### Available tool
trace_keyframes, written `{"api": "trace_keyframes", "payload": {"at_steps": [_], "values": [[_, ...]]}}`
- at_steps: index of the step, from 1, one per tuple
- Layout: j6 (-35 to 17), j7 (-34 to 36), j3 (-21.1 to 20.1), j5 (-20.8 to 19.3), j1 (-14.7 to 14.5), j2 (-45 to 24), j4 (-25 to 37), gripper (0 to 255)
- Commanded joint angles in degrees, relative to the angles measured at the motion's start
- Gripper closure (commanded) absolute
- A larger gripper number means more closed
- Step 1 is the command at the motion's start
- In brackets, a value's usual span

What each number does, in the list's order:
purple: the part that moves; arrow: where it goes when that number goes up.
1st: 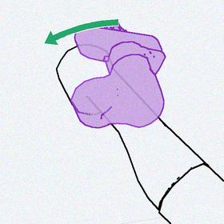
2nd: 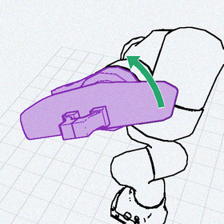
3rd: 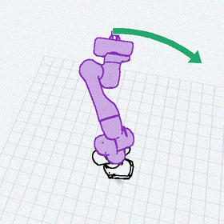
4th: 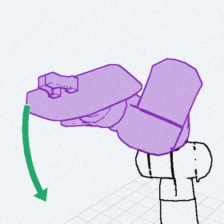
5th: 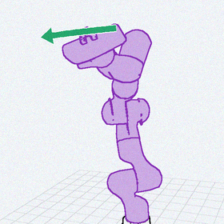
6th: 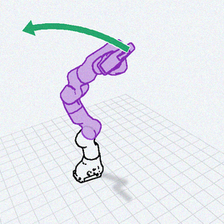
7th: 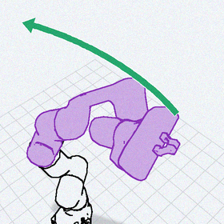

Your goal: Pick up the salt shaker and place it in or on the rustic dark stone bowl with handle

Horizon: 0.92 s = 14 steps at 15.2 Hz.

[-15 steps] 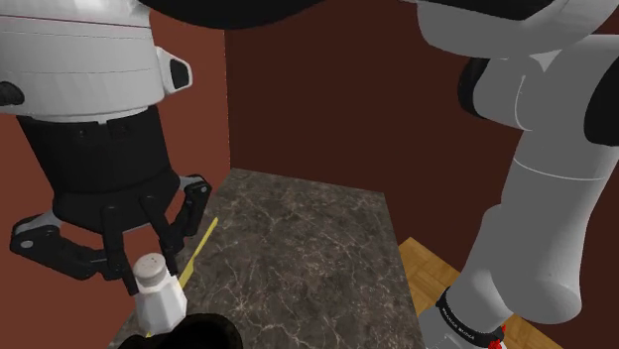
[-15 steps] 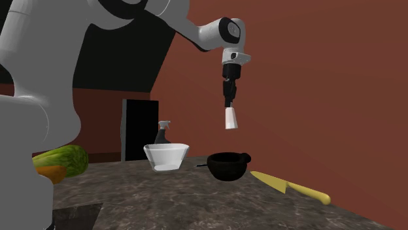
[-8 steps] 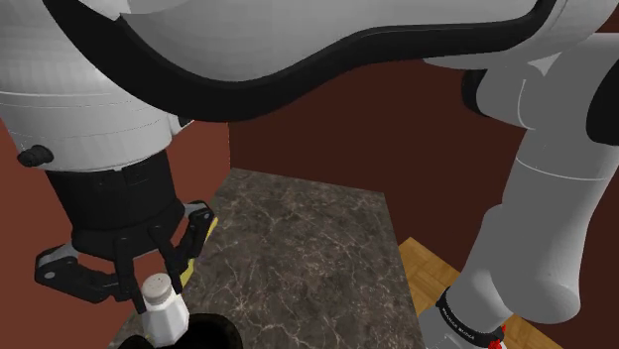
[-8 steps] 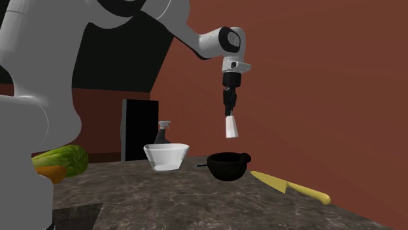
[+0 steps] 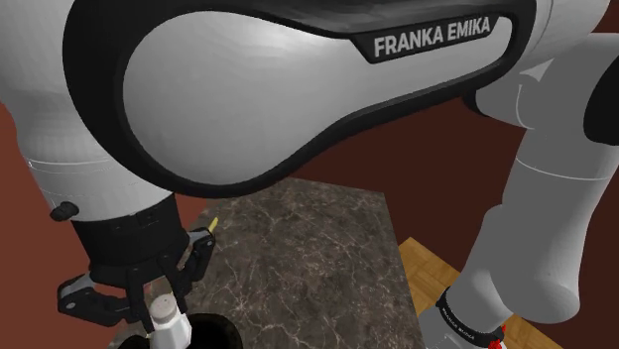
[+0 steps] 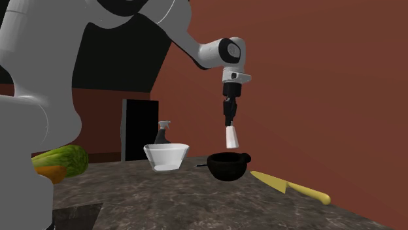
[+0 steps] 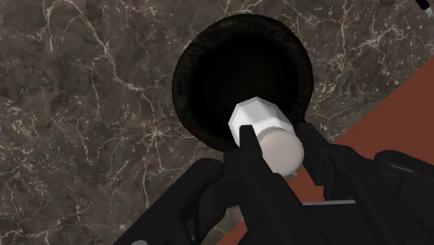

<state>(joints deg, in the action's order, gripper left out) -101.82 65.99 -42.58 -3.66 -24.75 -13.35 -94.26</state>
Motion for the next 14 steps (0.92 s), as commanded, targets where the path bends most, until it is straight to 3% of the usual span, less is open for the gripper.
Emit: {"api": "trace_keyframes", "payload": {"at_steps": [1, 11, 12, 14], "values": [[-1.62, 0.01, 0.04, -0.07, 0.04, -0.06, -1.55, 255], [-3.72, 0.05, 0.15, -0.3, 0.07, -0.37, -3.41, 255], [-3.72, 0.05, 0.15, -0.3, 0.07, -0.37, -3.41, 0], [-3.72, 0.05, 0.15, -0.31, 0.07, -0.37, -3.41, 0]]}}
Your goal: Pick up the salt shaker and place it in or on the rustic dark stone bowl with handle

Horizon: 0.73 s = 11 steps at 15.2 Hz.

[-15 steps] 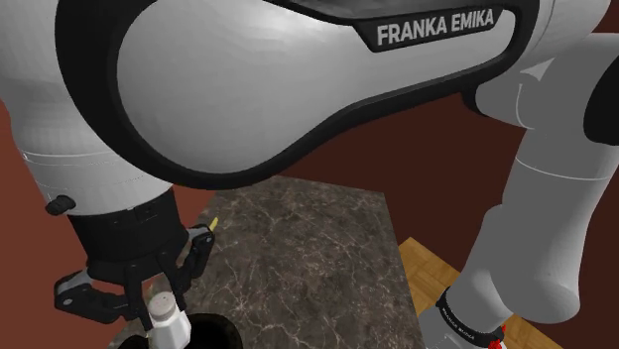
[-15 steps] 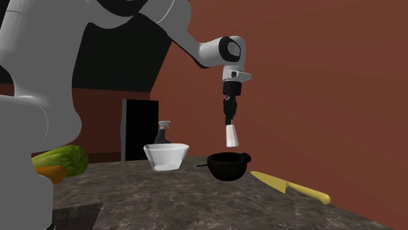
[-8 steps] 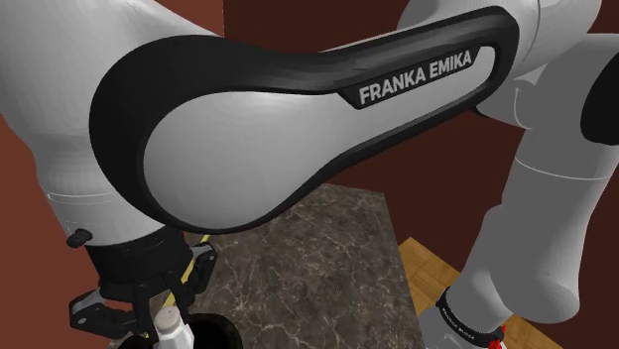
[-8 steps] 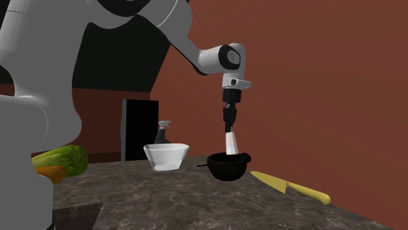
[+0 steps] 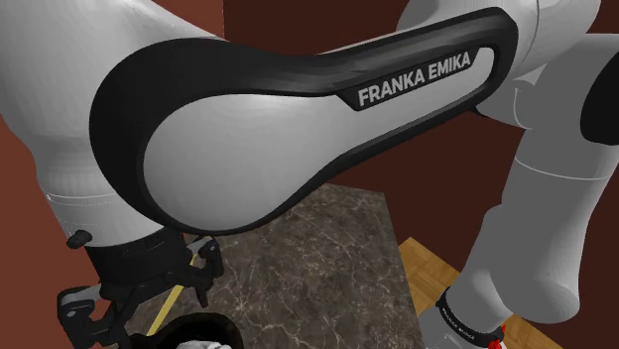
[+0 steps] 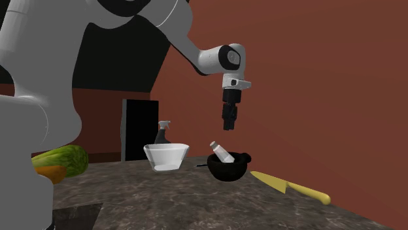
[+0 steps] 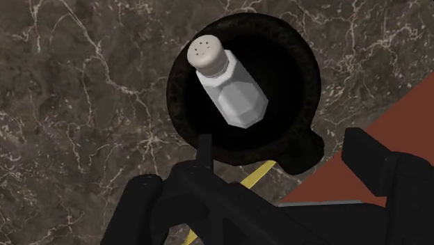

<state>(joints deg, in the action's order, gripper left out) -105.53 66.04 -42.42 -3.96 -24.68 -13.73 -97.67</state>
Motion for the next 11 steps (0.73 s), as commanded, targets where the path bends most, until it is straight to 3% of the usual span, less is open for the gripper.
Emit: {"api": "trace_keyframes", "payload": {"at_steps": [1, 3, 7, 11], "values": [[0.0, 0.0, 0.0, 0.0, 0.0, 0.0, 0.0, 0], [0.0, 0.0, 0.0, 0.0, 0.0, 0.0, 0.0, 0], [7.3, -0.12, -0.13, 0.1, -0.26, 0.01, 7.33, 0], [7.3, -0.12, -0.13, 0.1, -0.26, 0.01, 7.33, 0]]}}
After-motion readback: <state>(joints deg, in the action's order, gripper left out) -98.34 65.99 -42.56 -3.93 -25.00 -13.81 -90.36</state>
